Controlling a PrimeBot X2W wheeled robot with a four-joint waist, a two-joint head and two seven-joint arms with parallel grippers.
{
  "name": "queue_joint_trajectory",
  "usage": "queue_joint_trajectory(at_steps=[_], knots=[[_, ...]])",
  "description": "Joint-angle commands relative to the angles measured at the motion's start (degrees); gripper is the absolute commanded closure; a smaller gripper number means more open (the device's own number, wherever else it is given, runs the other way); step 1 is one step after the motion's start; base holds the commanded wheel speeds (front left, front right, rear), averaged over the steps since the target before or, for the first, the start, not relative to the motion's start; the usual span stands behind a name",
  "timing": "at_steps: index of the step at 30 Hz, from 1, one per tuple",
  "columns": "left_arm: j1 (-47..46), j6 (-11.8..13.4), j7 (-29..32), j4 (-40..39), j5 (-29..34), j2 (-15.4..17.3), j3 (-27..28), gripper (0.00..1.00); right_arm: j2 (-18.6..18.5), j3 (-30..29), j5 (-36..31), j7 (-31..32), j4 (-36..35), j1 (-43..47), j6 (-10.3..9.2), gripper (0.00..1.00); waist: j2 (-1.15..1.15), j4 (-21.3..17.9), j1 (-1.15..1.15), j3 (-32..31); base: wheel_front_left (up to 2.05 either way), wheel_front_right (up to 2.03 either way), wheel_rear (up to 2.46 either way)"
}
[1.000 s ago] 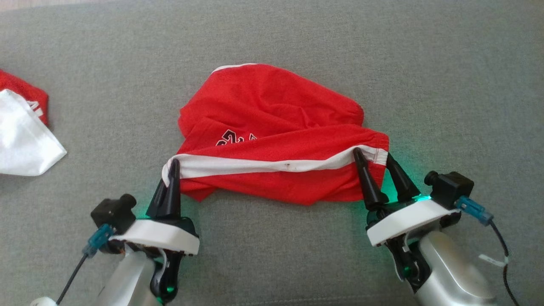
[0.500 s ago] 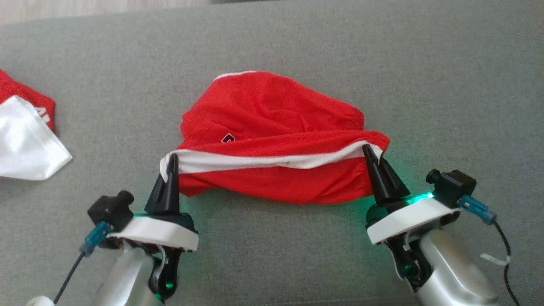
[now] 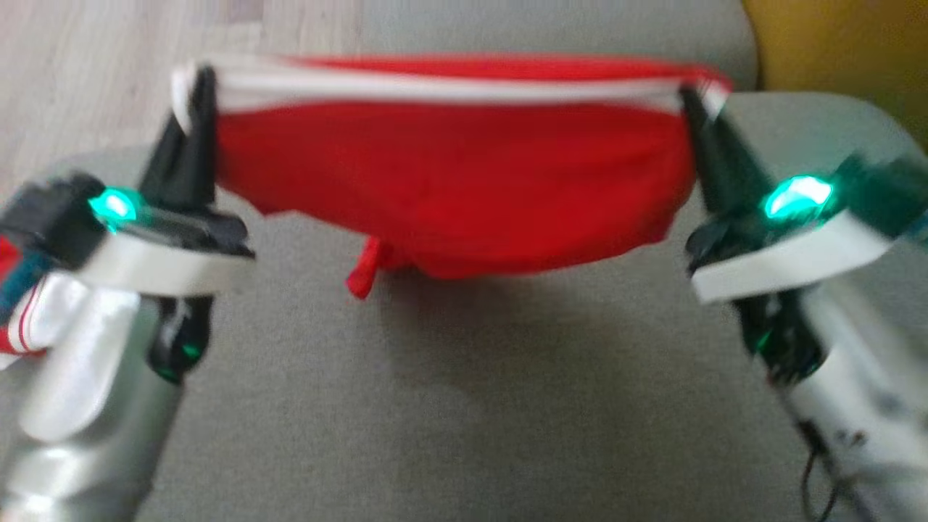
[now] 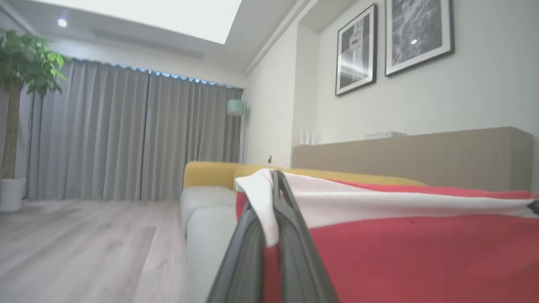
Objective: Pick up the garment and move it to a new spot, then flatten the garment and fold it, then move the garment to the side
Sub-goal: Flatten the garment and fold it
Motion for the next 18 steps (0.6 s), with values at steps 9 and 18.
queue_joint_trajectory(at_steps=[9, 18], knots=[[-13.08, 0.09, 2.76, -2.68, -3.97, 7.32, -0.40, 1.00, -6.54, 0.89, 7.84, 8.63, -3.52, -14.53, -0.04, 1.00, 0.00, -0.20, 0.01, -1.17, 0.00, 0.00, 0.00], [-20.35, 0.97, 4.08, 4.97, -3.95, 4.48, -1.08, 1.00, -2.92, 3.32, 5.68, 13.60, 8.38, -27.09, -0.04, 1.00, 0.00, 0.29, 0.01, 9.99, 0.00, 0.00, 0.00]])
